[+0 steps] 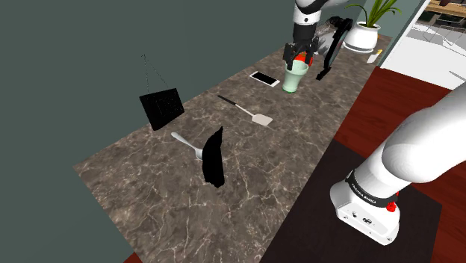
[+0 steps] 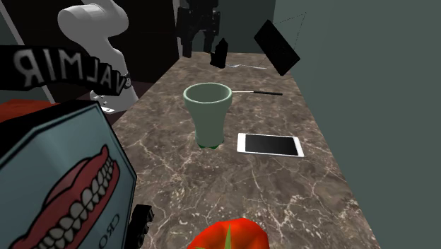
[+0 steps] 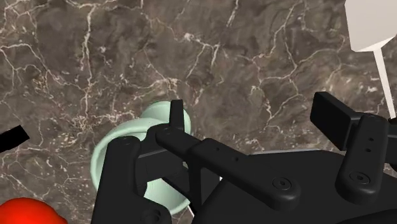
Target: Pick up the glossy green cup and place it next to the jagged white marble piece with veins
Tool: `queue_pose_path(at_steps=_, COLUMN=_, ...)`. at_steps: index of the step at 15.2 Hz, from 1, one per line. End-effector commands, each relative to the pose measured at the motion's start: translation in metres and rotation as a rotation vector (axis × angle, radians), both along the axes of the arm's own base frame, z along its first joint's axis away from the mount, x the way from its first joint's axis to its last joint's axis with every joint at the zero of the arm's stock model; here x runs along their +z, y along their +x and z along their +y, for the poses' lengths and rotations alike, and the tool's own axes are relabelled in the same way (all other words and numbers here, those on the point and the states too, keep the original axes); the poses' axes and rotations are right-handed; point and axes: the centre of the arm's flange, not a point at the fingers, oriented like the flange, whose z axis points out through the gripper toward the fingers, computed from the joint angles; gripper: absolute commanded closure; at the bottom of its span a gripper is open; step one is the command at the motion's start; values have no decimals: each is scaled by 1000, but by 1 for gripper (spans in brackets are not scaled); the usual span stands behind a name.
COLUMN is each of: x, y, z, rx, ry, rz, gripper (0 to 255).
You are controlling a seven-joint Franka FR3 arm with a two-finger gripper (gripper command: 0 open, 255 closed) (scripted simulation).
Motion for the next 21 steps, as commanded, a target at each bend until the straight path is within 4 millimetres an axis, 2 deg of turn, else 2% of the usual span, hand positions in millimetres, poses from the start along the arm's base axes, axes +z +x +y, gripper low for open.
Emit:
queue_pose_path(at_steps=1, x=-8, y=21, z=-13, rx=-15, ry=-7, rz=-9, gripper=0)
queue_pose_path(at_steps=7, x=-32, y=74, z=-61, rx=-59, ry=-25, rz=-35, gripper=0)
queue_pose_path(at_steps=8, x=-32, y=74, z=-61, rx=-59, ry=-25, rz=-35, gripper=0)
queue_pose_path(at_steps=15, x=-72, y=70, z=-65, rx=-59, ry=-25, rz=-35, gripper=0)
queue_pose_path(at_steps=21, x=-72, y=70, z=-65, rx=-59, ry=-25, rz=-35, gripper=0)
